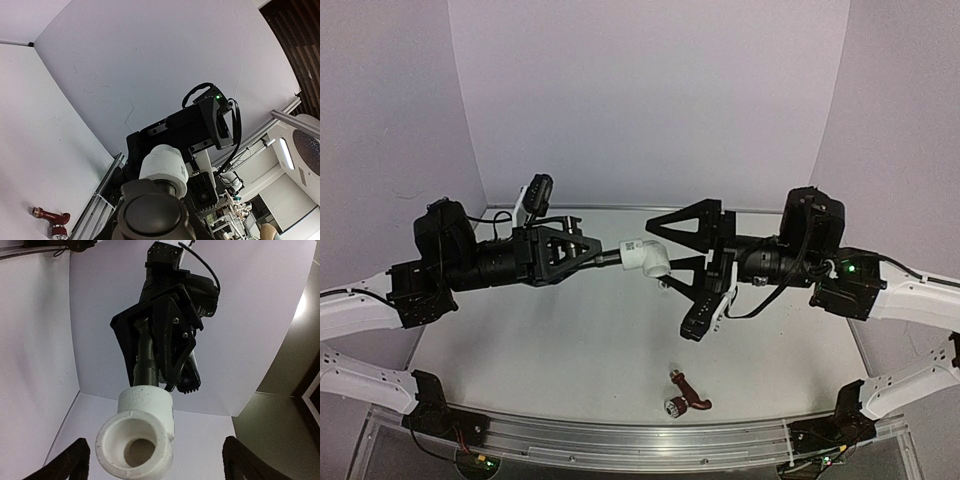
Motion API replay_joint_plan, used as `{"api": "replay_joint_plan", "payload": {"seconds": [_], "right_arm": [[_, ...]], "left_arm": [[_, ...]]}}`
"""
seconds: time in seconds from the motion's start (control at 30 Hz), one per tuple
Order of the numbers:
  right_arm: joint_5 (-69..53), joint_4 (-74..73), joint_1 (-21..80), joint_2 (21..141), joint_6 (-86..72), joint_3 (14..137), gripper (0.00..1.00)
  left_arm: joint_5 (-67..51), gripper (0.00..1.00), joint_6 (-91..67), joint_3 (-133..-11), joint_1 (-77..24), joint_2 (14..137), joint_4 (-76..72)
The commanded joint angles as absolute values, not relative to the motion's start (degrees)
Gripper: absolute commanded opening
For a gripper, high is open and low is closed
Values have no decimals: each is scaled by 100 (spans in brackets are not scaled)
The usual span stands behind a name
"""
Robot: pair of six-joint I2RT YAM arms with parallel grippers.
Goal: Install the water faucets
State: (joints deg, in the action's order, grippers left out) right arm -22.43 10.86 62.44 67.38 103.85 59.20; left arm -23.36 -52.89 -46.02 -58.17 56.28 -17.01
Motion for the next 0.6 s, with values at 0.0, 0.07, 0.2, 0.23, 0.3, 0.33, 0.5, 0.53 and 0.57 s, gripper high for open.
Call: {"api": "replay_joint_plan", "payload": {"seconds": [0.0,0.07,0.2,0.23,0.3,0.33,0.5,0.53,0.57], "right_arm": [[-2545,1184,6278,6768,10977,5998,74],[-2680,1075,6282,6781,11107,5979,65],[-2728,887,6291,6834,10856,6125,52],[-2740,790,6293,6831,10720,6182,49],[-2784,542,6309,6819,10320,6336,45],[-2814,338,6313,6820,10098,6450,42],[-2982,0,6313,6818,8599,6750,24],[-2984,-80,6312,6824,8223,6795,23],[-2985,-151,6318,6832,7898,6843,21]], "left_arm": [[-2503,0,-5380,-4877,-5801,5570,-2319],[-2544,0,-5312,-4906,-5801,5598,-2257],[-2653,0,-5039,-4998,-5801,5658,-2041],[-2640,0,-4955,-5020,-5801,5652,-1942],[-2601,0,-4730,-5054,-5799,5625,-1804],[-2568,0,-4625,-5058,-5800,5612,-1763],[-2485,0,-4070,-5050,-5801,5605,-1705],[-2510,0,-3954,-5071,-5801,5626,-1675],[-2565,0,-3843,-5111,-5801,5653,-1628]]}}
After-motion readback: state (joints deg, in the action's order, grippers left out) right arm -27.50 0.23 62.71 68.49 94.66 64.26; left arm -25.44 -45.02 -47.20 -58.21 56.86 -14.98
